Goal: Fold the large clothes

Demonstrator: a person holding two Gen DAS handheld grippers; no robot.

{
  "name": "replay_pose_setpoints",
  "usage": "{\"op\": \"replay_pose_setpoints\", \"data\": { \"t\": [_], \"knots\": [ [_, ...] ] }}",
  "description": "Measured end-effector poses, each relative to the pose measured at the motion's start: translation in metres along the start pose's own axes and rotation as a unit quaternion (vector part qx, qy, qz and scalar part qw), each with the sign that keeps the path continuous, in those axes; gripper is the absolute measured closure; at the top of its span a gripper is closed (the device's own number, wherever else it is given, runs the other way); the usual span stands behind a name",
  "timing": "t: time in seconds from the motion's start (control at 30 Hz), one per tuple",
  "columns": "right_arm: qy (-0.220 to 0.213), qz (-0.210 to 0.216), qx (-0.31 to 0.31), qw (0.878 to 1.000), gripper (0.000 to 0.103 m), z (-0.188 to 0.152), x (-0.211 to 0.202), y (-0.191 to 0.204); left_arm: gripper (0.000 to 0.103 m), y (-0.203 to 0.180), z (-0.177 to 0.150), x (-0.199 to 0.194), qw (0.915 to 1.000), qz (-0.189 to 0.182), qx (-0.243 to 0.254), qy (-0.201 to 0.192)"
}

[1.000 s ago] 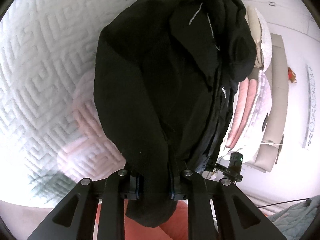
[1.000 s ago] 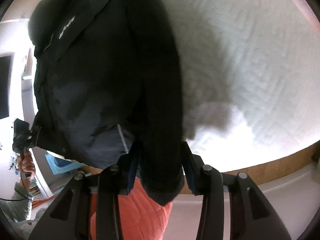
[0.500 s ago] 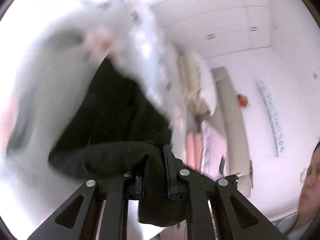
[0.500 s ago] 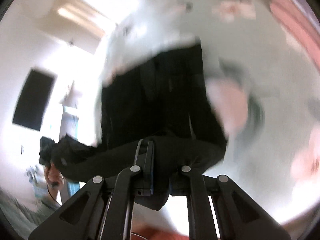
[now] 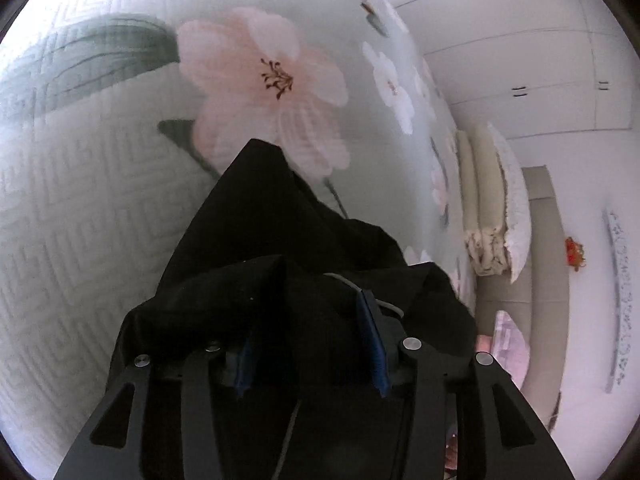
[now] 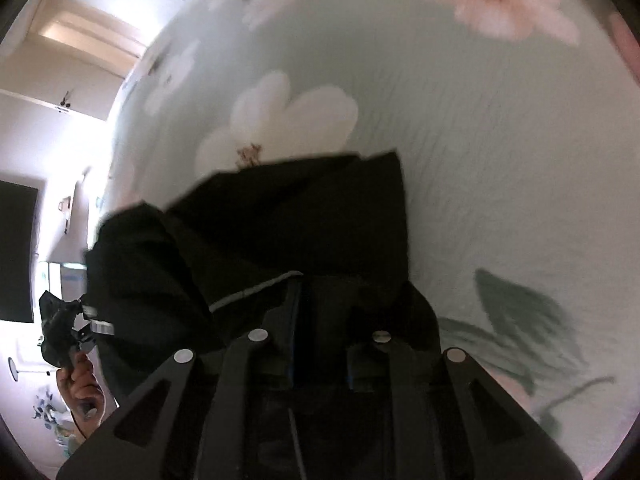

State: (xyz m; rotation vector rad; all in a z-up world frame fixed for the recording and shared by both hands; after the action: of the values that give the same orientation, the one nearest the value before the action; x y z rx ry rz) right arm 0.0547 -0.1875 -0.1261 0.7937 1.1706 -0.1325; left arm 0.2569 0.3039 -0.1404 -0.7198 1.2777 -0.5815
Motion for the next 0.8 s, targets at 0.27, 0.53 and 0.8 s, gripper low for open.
{"op": "replay_pose_setpoints", "data": {
  "t": [0.27, 0.53, 0.8],
  "knots": [
    [-0.005, 0.137, 0.056, 0.989, 0.069, 0.016, -0.053, -0.026, 0.051, -0.021, 0.018, -0.067, 0.9992, -0.001, 0.038, 0.010],
    [-0.108, 0.132, 0.048, 0.984, 0.034, 0.019, -0.147, -0.029, 0.027, -0.046, 0.035, -0.152, 0.9904, 0.038, 0.118, -0.062],
    [-0.108, -0.051, -0.075, 0.990, 0.025, 0.013, -0.114, 0.004, 0.026, -0.043, 0.036, -0.090, 0.9806, 0.086, 0.176, -0.004]
  ]
}}
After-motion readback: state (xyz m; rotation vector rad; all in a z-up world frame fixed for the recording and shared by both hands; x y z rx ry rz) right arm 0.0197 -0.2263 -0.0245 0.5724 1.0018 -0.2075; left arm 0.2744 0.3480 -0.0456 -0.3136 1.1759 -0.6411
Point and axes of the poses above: each gripper's, at about its wrist camera, not at the fingertips, and x roughly the way its jaws point, y to its left, z to its top, the point moved 1 cm from there along x, roughly the way its jaws point, and after that the axes turned 2 degrees about x, right-handed, at the moved point
